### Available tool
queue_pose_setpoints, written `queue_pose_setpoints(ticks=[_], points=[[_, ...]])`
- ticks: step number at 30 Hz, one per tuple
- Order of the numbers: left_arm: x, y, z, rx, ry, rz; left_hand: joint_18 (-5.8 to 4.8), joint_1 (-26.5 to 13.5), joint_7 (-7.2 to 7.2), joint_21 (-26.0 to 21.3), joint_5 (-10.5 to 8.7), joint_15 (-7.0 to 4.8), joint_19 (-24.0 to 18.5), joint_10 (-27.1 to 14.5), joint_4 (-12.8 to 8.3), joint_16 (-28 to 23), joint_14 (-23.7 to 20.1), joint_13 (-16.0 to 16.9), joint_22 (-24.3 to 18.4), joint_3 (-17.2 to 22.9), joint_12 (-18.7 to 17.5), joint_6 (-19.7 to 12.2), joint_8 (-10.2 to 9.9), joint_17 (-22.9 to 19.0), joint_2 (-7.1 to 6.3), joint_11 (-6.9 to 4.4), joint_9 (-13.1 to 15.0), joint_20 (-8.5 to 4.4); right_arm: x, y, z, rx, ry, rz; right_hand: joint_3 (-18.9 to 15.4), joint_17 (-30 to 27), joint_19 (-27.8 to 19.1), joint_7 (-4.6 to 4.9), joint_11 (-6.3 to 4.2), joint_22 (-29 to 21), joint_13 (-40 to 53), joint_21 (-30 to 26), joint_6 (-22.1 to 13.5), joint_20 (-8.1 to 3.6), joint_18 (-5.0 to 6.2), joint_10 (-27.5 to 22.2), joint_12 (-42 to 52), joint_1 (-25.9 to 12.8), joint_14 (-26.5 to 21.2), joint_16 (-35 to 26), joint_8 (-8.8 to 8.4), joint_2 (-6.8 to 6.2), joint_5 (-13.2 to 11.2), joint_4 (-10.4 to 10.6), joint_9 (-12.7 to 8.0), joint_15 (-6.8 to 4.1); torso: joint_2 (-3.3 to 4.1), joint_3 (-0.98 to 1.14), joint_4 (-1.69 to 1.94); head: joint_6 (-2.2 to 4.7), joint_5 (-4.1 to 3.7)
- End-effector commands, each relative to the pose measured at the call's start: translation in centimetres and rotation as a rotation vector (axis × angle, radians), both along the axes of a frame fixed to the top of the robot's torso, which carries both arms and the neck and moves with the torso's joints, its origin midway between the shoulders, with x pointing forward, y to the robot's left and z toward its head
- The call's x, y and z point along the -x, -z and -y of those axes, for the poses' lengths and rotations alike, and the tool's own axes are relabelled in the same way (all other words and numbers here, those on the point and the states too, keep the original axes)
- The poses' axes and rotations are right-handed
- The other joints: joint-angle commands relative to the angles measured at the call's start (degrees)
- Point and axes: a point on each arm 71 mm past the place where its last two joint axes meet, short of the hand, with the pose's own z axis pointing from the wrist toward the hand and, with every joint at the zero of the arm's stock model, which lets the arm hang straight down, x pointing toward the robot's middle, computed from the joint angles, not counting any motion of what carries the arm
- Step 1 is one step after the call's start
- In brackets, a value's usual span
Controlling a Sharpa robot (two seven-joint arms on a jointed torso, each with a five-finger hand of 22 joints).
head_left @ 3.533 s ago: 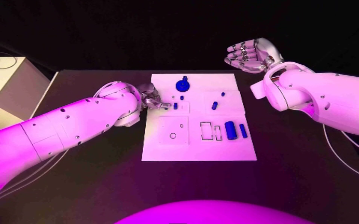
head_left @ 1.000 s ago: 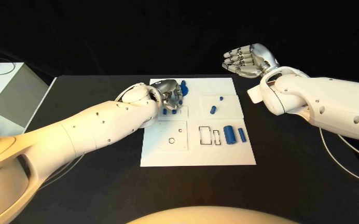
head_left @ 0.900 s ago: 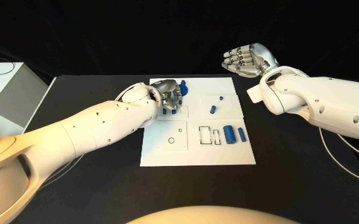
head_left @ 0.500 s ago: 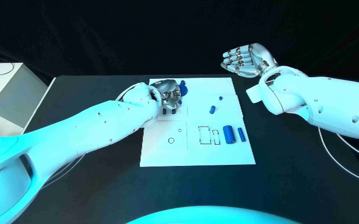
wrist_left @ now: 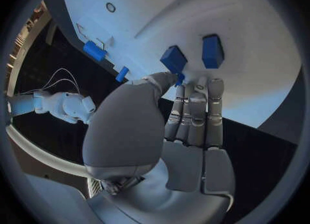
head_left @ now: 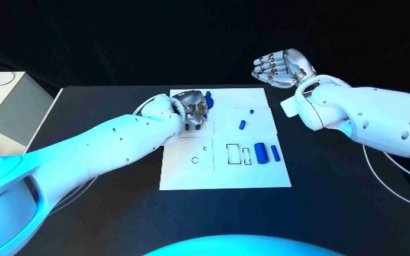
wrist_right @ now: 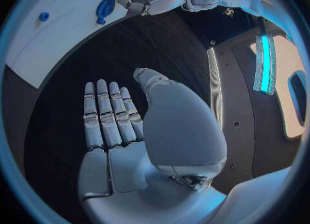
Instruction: Assemble the parts on the task board
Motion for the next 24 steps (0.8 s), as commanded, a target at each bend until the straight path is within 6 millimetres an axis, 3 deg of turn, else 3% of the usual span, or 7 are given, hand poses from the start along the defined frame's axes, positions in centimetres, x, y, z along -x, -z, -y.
queue_pose_setpoints(ticks=[1,10,24], points=[[0.10,0.03,0.35,0.000,0.016,-0.015,-0.25,0.50,0.28,0.61,-0.37,-0.12,0.74,0.77,-0.26,0.62,0.84,-0.34,0.71,0.65,-0.30,0.96,-0.12,0.56,0.43,-0.12,-0.15,-0.02,0.06,-0.03,-0.25,0.007,-0.023,0.004,0.05,-0.09,0.15,1.29,0.11,-0.08,-0.06,0.11,0.31,-0.19,0.32,0.45,-0.30,0.25,0.39,-0.26,0.19,-0.01,0.20,-0.20,-0.05,0.03,0.01,0.00,0.03,-0.09,-0.14],[0.07,0.11,0.41,-0.003,0.019,-0.020,-0.99,1.79,0.42,4.47,-0.66,-1.81,4.09,7.26,-3.28,3.51,5.33,-1.96,5.03,3.18,-1.12,5.93,0.53,4.58,2.45,-2.01,-0.01,-1.29,0.07,-0.02,-0.29,0.007,-0.025,0.002,0.12,-0.17,0.16,1.34,0.15,-0.17,-0.06,0.09,0.37,-0.18,0.30,0.48,-0.30,0.12,0.42,-0.28,0.18,0.03,0.22,-0.12,-0.09,0.05,-0.03,-0.01,0.01,-0.20,-0.19],[-0.07,-0.20,0.37,0.049,0.017,0.018,-1.66,0.44,0.02,6.96,-0.91,-2.54,6.64,11.40,-5.16,4.89,8.21,-3.65,8.17,3.69,-4.54,8.74,-0.28,6.96,3.17,-2.74,0.66,-2.07,0.10,-0.02,-0.39,0.006,-0.029,0.000,0.26,-0.28,0.15,1.34,0.14,-0.29,-0.04,0.06,0.55,-0.17,0.29,0.61,-0.27,-0.05,0.52,-0.27,0.23,0.16,0.29,0.00,-0.13,0.05,-0.04,-0.05,0.01,-0.07,-0.29]])
